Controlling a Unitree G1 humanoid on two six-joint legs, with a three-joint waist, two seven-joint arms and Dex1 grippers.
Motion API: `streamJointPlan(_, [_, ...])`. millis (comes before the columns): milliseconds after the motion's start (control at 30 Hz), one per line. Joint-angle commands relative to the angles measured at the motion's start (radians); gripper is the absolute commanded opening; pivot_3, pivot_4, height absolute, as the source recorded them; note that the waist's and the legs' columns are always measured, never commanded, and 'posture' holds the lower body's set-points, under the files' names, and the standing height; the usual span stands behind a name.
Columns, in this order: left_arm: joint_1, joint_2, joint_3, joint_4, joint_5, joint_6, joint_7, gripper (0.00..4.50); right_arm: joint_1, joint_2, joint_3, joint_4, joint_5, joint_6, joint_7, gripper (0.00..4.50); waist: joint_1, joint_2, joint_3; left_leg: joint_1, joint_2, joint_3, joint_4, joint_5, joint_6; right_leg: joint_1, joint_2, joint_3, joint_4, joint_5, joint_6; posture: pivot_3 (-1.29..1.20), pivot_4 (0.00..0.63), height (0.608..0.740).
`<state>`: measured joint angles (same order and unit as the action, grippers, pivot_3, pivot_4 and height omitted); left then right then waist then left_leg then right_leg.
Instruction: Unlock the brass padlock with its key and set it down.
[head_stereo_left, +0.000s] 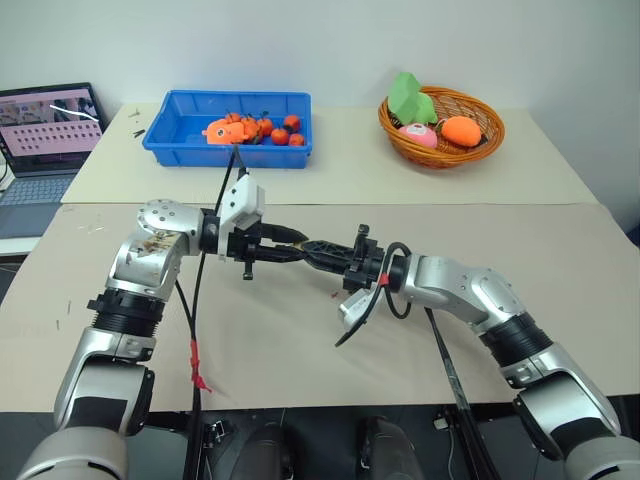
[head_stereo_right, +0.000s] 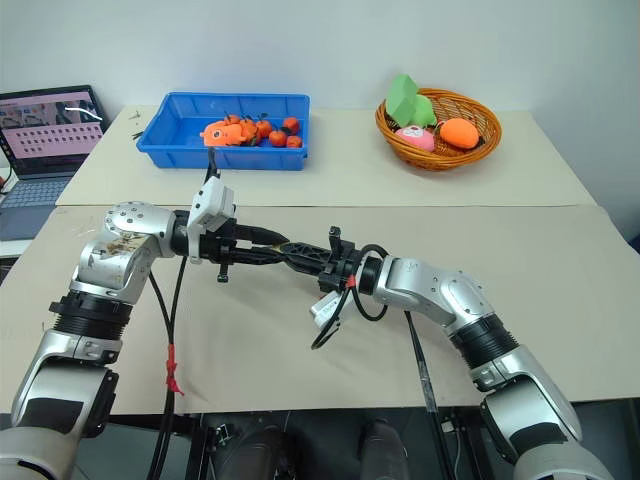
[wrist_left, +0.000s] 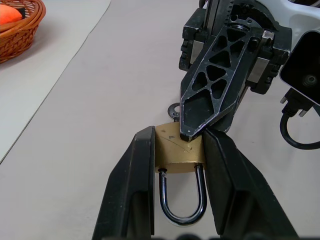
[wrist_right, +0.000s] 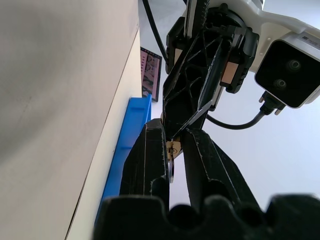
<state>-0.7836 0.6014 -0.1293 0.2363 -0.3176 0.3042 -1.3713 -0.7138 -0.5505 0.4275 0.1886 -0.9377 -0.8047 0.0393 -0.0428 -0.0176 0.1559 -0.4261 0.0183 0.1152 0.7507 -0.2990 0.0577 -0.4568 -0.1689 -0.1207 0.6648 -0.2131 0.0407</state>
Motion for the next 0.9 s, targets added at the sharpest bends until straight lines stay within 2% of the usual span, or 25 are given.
streamJointPlan(33, [-0.011, 0.006, 0.006, -0.022, -0.002, -0.002, 0.002, 0.86, -0.024, 0.006, -0.023, -0.027, 0.034, 0.002, -0.016, 0.12, 0.0, 0.0, 0.0, 0.0, 0.0, 0.0, 0.0, 0.0, 0.0, 0.0, 0.0, 0.0, 0.0, 0.0, 0.0, 0.0, 0.15, 0.684])
streamJointPlan(567, [-0.01, 0.004, 0.011, -0.021, -0.01, -0.001, 0.0, 0.86, -0.023, 0.02, -0.029, -0.036, 0.044, 0.027, 0.0, 0.12, 0.0, 0.0, 0.0, 0.0, 0.0, 0.0, 0.0, 0.0, 0.0, 0.0, 0.0, 0.0, 0.0, 0.0, 0.0, 0.0, 0.15, 0.684])
streamJointPlan(600, [-0.01, 0.006, 0.009, -0.021, -0.012, 0.003, -0.007, 1.86, -0.023, 0.02, -0.029, -0.037, 0.044, 0.027, 0.001, 0.12, 0.0, 0.0, 0.0, 0.0, 0.0, 0.0, 0.0, 0.0, 0.0, 0.0, 0.0, 0.0, 0.0, 0.0, 0.0, 0.0, 0.15, 0.684])
streamJointPlan(767, [-0.009, 0.003, 0.009, -0.021, -0.004, -0.002, 0.002, 3.68, -0.018, 0.019, -0.029, -0.041, 0.044, 0.029, 0.007, 0.12, 0.0, 0.0, 0.0, 0.0, 0.0, 0.0, 0.0, 0.0, 0.0, 0.0, 0.0, 0.0, 0.0, 0.0, 0.0, 0.0, 0.15, 0.684])
streamJointPlan(800, [-0.01, 0.001, 0.009, -0.019, -0.002, -0.003, 0.005, 3.89, -0.018, 0.019, -0.03, -0.041, 0.044, 0.03, 0.007, 0.12, 0.0, 0.0, 0.0, 0.0, 0.0, 0.0, 0.0, 0.0, 0.0, 0.0, 0.0, 0.0, 0.0, 0.0, 0.0, 0.0, 0.15, 0.684])
streamJointPlan(833, [-0.011, 0.001, 0.008, -0.018, -0.002, -0.002, 0.006, 4.33, -0.017, 0.019, -0.03, -0.042, 0.045, 0.03, 0.009, 0.12, 0.0, 0.0, 0.0, 0.0, 0.0, 0.0, 0.0, 0.0, 0.0, 0.0, 0.0, 0.0, 0.0, 0.0, 0.0, 0.0, 0.15, 0.684])
streamJointPlan(900, [-0.012, 0.0, 0.007, -0.017, -0.002, -0.002, 0.006, 4.44, -0.016, 0.018, -0.029, -0.043, 0.047, 0.032, 0.01, 0.12, 0.0, 0.0, 0.0, 0.0, 0.0, 0.0, 0.0, 0.0, 0.0, 0.0, 0.0, 0.0, 0.0, 0.0, 0.0, 0.0, 0.15, 0.684])
